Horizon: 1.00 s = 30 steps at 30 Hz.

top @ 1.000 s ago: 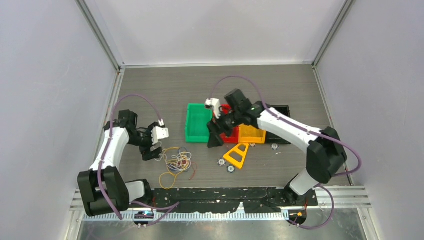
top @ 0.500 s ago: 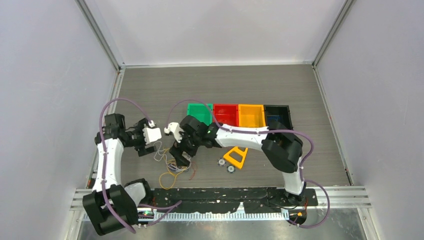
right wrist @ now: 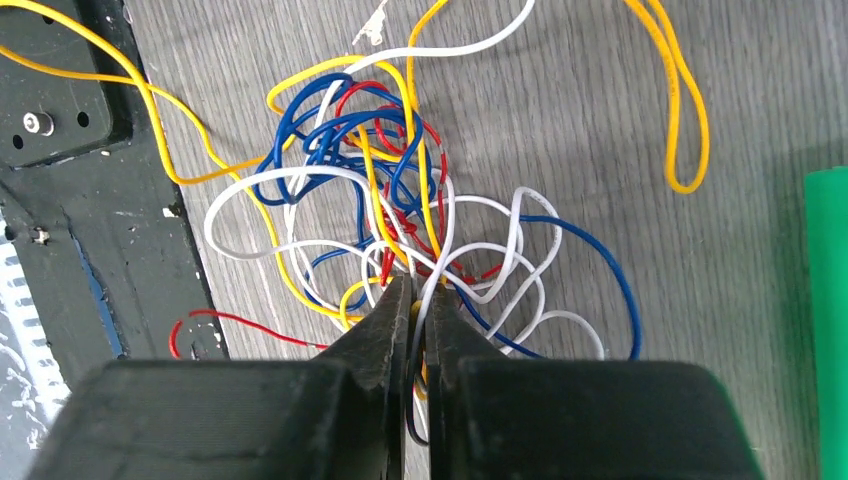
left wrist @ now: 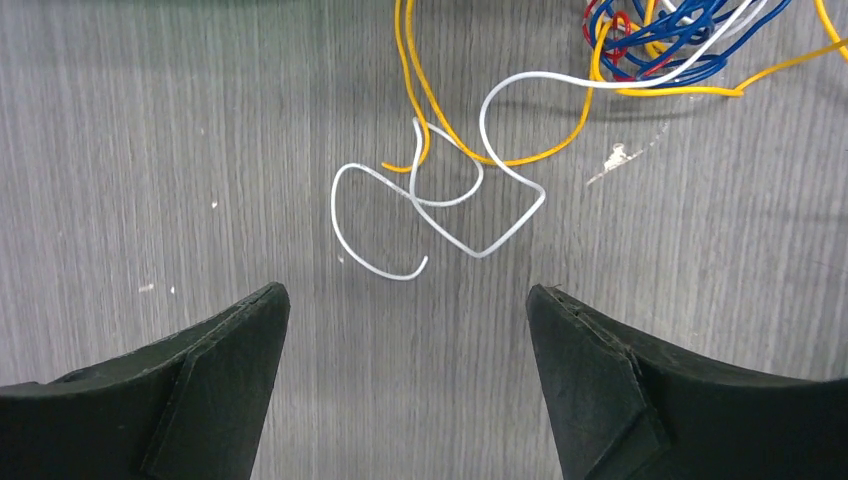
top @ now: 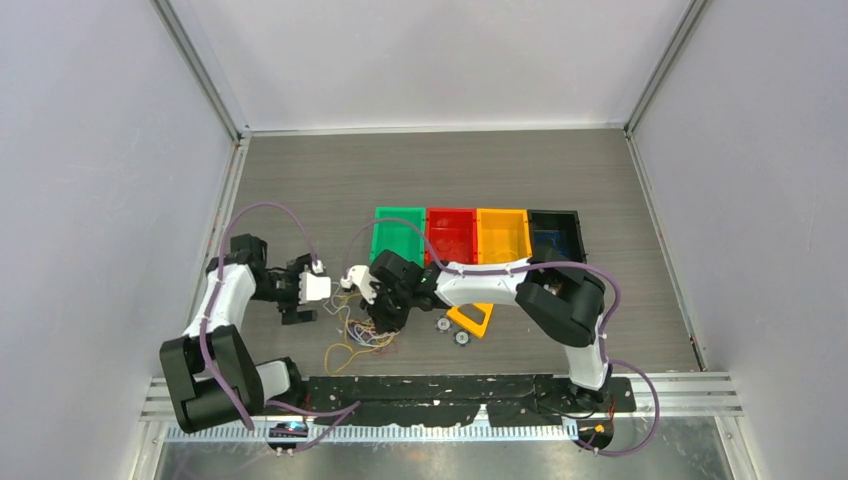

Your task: Untangle the cables

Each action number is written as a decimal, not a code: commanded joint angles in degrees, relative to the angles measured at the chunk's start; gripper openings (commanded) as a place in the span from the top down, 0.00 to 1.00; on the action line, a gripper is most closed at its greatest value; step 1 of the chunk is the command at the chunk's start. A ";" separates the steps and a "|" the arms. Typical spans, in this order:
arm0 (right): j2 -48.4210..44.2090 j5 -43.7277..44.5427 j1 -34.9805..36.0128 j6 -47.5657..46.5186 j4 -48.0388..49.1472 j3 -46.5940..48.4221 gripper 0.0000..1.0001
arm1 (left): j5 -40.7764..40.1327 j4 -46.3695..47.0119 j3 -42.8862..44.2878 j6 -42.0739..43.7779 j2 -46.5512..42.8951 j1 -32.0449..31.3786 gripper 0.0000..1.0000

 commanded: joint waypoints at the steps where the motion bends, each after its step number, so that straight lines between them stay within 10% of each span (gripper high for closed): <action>1: -3.74 0.08 -0.40 -1.96 2.97 -0.57 0.94 | 0.14 5.10 -0.23 0.74 2.70 -3.61 0.08; 9: -4.06 -1.76 -0.99 -2.00 3.04 -0.54 0.94 | -0.91 12.39 -6.18 6.05 0.98 -8.34 0.21; 19: -6.09 -5.51 -2.51 -0.53 3.01 -1.45 0.89 | -1.25 14.46 -12.49 6.94 -9.17 -11.70 0.89; 30: -12.70 -3.58 -6.38 -6.52 -4.64 -11.80 0.86 | 6.15 9.93 16.32 -36.89 -17.52 5.09 1.00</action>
